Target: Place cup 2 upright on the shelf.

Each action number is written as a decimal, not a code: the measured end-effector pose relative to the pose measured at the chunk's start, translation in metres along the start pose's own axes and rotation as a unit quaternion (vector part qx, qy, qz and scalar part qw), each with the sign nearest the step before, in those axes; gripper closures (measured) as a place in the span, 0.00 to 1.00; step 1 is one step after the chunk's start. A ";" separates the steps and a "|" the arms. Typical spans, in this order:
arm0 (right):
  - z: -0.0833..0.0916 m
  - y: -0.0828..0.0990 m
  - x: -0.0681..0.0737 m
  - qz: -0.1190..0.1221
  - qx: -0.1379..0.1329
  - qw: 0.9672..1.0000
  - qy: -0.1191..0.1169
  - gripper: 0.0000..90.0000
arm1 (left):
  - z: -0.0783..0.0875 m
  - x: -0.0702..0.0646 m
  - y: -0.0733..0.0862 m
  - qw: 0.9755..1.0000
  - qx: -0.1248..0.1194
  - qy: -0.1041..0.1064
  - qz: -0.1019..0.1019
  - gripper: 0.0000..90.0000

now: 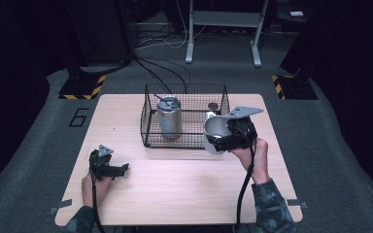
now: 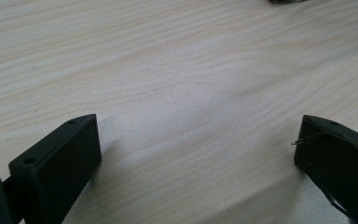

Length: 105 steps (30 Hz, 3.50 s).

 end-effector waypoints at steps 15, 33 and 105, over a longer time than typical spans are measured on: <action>-0.015 -0.025 -0.015 0.004 0.006 1.000 0.002 0.07 | 0.000 0.000 0.000 1.000 0.000 0.000 0.000 0.00; -0.032 -0.045 -0.028 0.011 0.007 1.000 0.012 0.06 | 0.000 0.000 0.000 1.000 0.002 0.001 -0.004 0.00; -0.130 -0.043 -0.086 -0.059 0.063 0.996 0.018 0.06 | 0.000 0.000 -0.001 1.000 0.002 0.004 -0.012 0.01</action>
Point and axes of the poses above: each handheld gripper's, and its own axes: z roughly backward along the jaws, y roughly out of its underside, x roughly to its left, the point moved 5 cm from there along -z, roughly forward along the jaws, and after that the axes turned 10 degrees about -y, right-handed, at the moved point
